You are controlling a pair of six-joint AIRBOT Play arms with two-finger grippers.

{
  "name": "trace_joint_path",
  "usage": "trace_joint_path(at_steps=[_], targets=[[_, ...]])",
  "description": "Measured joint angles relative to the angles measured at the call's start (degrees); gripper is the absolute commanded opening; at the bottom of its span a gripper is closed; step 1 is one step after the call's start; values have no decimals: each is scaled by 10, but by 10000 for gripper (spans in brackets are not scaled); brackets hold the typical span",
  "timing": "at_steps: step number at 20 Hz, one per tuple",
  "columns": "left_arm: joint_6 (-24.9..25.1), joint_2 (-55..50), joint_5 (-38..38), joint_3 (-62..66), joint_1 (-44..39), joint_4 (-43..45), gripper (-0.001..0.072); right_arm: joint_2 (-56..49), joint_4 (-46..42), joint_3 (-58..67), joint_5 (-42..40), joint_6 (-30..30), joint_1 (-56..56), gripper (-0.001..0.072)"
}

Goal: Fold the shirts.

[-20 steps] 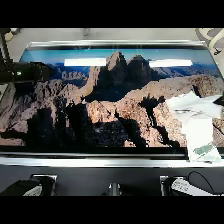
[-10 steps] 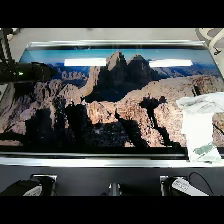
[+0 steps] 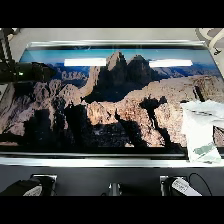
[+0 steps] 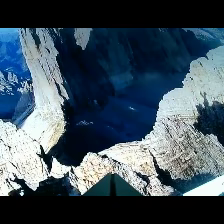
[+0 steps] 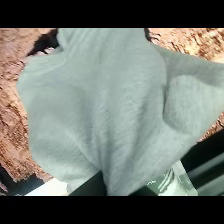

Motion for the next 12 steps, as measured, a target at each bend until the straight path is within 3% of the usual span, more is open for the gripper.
trace_joint_path(at_steps=[5,10,11,12], targets=[[5,0,-5,0,0,0,27,8,-63,-93,45,8,0,32],[7,0,-7,0,0,-15,27,27,-95,-228,32,6,0,35],[7,0,-7,0,0,-19,28,29,-99,-248,30,6,0,107],[7,0,-7,0,0,-23,28,30,-104,-262,26,6,0,324]])
